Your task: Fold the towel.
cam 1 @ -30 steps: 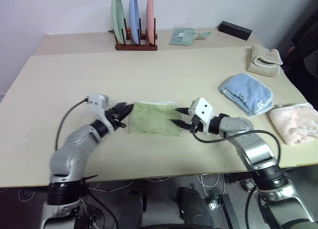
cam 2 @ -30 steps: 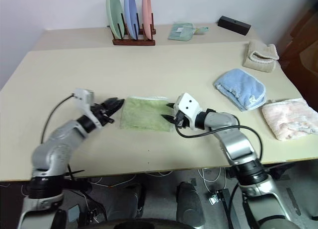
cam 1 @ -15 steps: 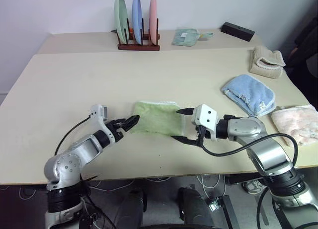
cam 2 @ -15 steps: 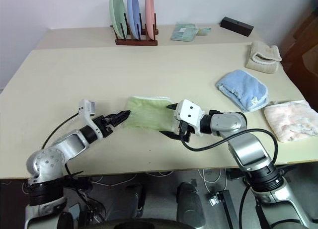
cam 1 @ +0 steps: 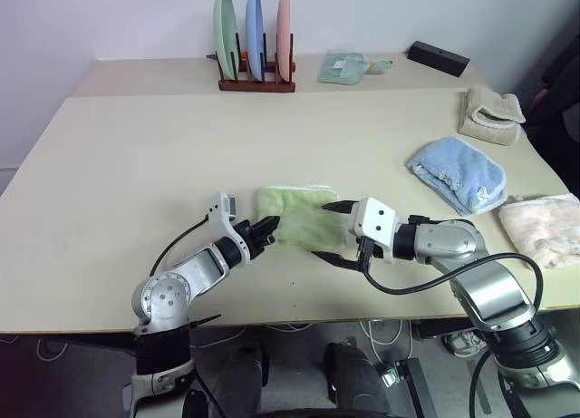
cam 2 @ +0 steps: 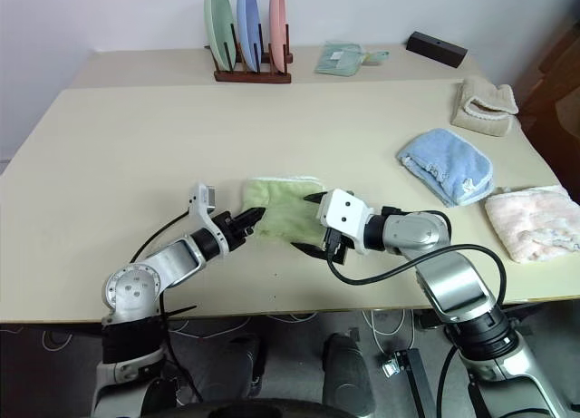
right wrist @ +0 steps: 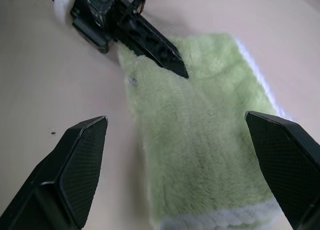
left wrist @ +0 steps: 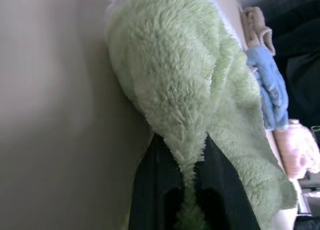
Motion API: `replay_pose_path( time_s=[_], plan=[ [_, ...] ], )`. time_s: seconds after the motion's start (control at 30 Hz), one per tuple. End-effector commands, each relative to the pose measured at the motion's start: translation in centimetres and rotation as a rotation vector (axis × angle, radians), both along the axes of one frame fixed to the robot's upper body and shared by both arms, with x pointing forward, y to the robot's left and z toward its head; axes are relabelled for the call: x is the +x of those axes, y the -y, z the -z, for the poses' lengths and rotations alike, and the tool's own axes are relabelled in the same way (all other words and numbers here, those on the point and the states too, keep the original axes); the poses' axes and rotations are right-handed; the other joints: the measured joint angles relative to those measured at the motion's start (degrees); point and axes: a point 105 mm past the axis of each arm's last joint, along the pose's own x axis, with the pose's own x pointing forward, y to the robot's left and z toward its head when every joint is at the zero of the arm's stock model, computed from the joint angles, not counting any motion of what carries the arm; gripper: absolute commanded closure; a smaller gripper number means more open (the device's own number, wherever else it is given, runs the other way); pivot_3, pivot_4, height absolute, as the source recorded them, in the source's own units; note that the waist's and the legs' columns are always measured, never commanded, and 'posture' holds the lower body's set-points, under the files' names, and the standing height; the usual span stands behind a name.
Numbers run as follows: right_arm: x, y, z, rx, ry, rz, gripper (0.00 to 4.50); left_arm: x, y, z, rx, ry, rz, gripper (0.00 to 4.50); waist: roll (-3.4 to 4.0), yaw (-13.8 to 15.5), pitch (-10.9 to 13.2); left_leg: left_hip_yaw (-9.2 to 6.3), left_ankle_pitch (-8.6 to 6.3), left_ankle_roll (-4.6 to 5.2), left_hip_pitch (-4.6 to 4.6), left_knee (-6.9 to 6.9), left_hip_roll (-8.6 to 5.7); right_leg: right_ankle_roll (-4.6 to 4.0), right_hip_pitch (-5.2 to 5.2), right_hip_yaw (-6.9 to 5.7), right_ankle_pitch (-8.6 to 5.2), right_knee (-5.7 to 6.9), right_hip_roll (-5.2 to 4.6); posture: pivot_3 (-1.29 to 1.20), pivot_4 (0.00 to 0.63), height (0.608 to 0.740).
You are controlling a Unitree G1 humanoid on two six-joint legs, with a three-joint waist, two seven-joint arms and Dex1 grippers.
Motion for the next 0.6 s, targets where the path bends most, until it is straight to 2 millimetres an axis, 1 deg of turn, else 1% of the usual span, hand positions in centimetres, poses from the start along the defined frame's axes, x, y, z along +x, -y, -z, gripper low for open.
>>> replay_pose_path(
  time_s=[0.03,0.13,0.17,0.2,0.23,0.3,0.33,0.4,0.43,0.47,0.5,0.57,0.6],
  plan=[
    [-0.3,-0.4,-1.5,0.022,0.051,-0.015,0.00,-0.2,0.1,-1.5,-0.009,0.052,0.014,4.48,0.00,0.02,0.00,0.01,0.00,0.00,0.00,0.00,0.00,-0.02,0.00,0.00,-0.01,0.00,0.00,0.00,0.150,0.740],
    [-0.1,-0.5,-1.9,0.026,0.062,-0.015,0.00,1.3,-2.3,-3.6,0.017,0.149,-0.109,4.48,-0.01,0.00,0.01,0.00,0.00,0.00,0.00,0.00,0.00,-0.10,-0.01,0.00,-0.05,0.00,0.00,0.00,0.150,0.740],
    [-0.1,-0.4,-1.9,0.025,0.063,-0.015,0.00,2.1,-3.8,-4.5,0.007,0.185,-0.189,4.48,-0.02,-0.01,0.01,0.00,0.00,0.00,0.00,0.00,0.00,-0.12,-0.02,0.00,-0.06,0.00,0.00,0.00,0.150,0.740],
    [-0.1,-0.4,-2.0,0.025,0.064,-0.015,0.00,3.2,-5.9,-5.6,-0.004,0.221,-0.300,4.48,-0.02,0.00,0.01,0.00,0.00,0.00,0.00,0.00,0.00,-0.15,-0.02,0.00,-0.07,0.00,0.01,0.00,0.150,0.740],
    [-0.1,-0.4,-2.0,0.024,0.063,-0.015,0.00,4.4,-9.0,-6.8,-0.012,0.252,-0.448,4.48,-0.03,0.06,0.02,0.00,0.00,-0.01,0.00,0.00,0.01,-0.16,-0.02,-0.01,-0.07,0.00,0.01,0.00,0.150,0.740],
    [-0.1,-0.3,-1.9,0.021,0.061,-0.016,0.00,5.6,-14.6,-8.6,-0.043,0.287,-0.706,4.48,-0.07,-0.08,0.04,-0.04,0.02,-0.03,0.00,0.00,0.01,-0.17,-0.03,-0.04,-0.05,0.01,0.03,0.00,0.150,0.740],
    [-0.1,-0.3,-1.8,0.020,0.059,-0.017,0.00,5.7,-17.3,-9.3,-0.048,0.302,-0.831,4.48,-0.07,-0.29,0.04,-0.04,0.02,-0.03,0.00,-0.01,0.03,-0.16,-0.03,-0.04,-0.04,0.00,0.05,0.00,0.150,0.740],
    [-0.1,-0.3,-1.7,0.019,0.056,-0.018,0.00,5.2,-21.6,-10.0,-0.065,0.331,-1.021,4.48,-0.06,-0.49,0.04,0.01,0.02,-0.03,0.01,-0.06,0.03,0.00,-0.06,0.00,0.04,-0.05,0.05,0.00,0.150,0.740],
    [-0.1,-0.3,-1.6,0.020,0.055,-0.019,0.00,4.7,-23.5,-9.7,-0.071,0.320,-1.110,4.48,-0.06,-0.42,0.04,0.02,0.01,-0.03,0.01,-0.07,0.03,0.04,-0.05,0.01,0.03,-0.05,0.04,0.00,0.150,0.740],
    [-0.1,-0.4,-1.6,0.020,0.055,-0.019,0.00,4.4,-24.5,-9.4,-0.075,0.310,-1.163,4.48,-0.07,-0.25,0.04,0.02,0.01,-0.04,0.01,-0.08,0.02,0.05,-0.06,0.01,0.03,-0.06,0.03,0.00,0.150,0.740],
    [0.0,-0.4,-1.6,0.022,0.054,-0.019,0.00,3.9,-25.9,-8.5,-0.115,0.270,-1.228,4.48,-0.07,-0.15,0.04,0.01,-0.02,-0.08,0.00,-0.08,0.01,0.05,-0.06,0.01,0.03,-0.08,0.03,0.00,0.150,0.740],
    [0.0,-0.4,-1.5,0.022,0.054,-0.018,0.00,2.9,-27.5,-6.1,-0.154,0.179,-1.328,4.48,-0.13,0.26,0.07,0.00,-0.03,-0.09,-0.02,-0.07,0.01,0.06,-0.05,-0.01,0.04,-0.09,0.03,0.00,0.150,0.740],
    [0.0,-0.3,-1.5,0.021,0.055,-0.015,0.00,2.4,-27.8,-4.8,-0.169,0.133,-1.349,4.48,-0.17,0.28,0.07,-0.03,-0.03,-0.09,-0.04,-0.05,0.01,0.06,-0.04,-0.04,0.04,-0.09,0.02,0.00,0.150,0.740]
  ],
)
